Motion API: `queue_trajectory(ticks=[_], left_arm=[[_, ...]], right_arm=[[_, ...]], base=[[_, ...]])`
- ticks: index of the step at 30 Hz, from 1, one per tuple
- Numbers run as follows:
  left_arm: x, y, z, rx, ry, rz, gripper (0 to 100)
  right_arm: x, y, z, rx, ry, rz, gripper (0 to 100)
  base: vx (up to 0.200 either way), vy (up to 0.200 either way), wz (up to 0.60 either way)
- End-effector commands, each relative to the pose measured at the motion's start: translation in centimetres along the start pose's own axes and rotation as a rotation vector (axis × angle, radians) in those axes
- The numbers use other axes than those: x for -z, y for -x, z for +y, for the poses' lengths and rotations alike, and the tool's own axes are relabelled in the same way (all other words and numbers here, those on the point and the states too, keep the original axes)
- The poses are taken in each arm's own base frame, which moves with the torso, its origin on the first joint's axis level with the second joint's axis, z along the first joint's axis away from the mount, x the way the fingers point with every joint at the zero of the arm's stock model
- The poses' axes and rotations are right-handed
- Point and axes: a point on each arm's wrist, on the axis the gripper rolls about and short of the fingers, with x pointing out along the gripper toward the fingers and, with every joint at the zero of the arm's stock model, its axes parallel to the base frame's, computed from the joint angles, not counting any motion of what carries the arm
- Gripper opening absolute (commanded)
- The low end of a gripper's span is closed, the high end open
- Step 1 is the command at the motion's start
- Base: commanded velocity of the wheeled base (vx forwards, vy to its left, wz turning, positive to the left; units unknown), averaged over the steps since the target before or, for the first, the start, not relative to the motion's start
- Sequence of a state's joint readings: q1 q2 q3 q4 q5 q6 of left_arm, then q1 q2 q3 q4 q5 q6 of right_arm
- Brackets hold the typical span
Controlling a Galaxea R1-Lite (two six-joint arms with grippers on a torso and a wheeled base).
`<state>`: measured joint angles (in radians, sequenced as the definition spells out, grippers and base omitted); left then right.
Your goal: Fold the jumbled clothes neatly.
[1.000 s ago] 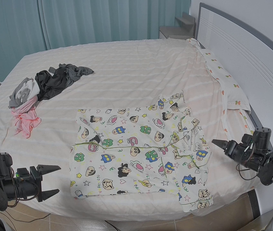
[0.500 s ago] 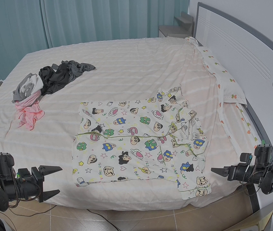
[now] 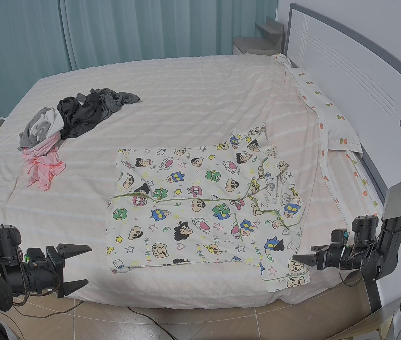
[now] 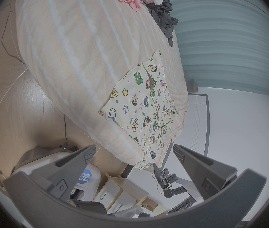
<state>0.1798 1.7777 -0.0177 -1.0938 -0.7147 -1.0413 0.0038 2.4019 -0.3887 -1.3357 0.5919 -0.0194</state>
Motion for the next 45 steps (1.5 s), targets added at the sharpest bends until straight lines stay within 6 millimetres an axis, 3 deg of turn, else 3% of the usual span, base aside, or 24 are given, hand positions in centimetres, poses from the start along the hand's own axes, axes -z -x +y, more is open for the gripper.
queue_trajectory(ticks=[1, 16, 17, 26, 29, 33, 37, 45], left_arm=[[0.3, 0.1, 0.3, -0.012, 0.012, 0.007, 100], [0.3, 0.1, 0.3, -0.012, 0.012, 0.007, 100], [0.3, 0.1, 0.3, -0.013, 0.013, 0.008, 100], [1.1, -1.0, 0.2, -0.089, -0.092, -0.026, 100], [3.7, -3.3, -0.2, -0.199, -0.205, -0.014, 100], [5.4, -6.2, -0.5, -0.279, -0.364, -0.039, 100], [5.1, -8.5, -0.3, -0.344, -0.538, -0.071, 100], [3.6, -11.3, 0.4, -0.437, -0.565, -0.101, 100]], right_arm=[[1.4, -0.6, -0.1, -0.021, -0.007, 0.048, 100], [1.3, -2.5, 2.5, -0.106, 0.06, 0.075, 100], [1.3, -2.5, 2.5, -0.106, 0.061, 0.076, 0], [1.7, -2.7, 2.3, -0.102, 0.052, 0.08, 0], [1.5, -2.1, 2.5, -0.102, 0.066, 0.056, 0], [2.2, -1.2, 3.0, -0.121, 0.064, 0.048, 0], [3.2, -0.6, 3.1, -0.136, 0.046, 0.043, 0], [3.0, -0.1, 2.5, -0.153, -0.016, 0.035, 0]], base=[[0.0, 0.0, 0.0], [0.0, 0.0, 0.0], [0.0, 0.0, 0.0], [0.0, 0.0, 0.0], [0.0, 0.0, 0.0], [0.0, 0.0, 0.0], [0.0, 0.0, 0.0], [0.0, 0.0, 0.0]])
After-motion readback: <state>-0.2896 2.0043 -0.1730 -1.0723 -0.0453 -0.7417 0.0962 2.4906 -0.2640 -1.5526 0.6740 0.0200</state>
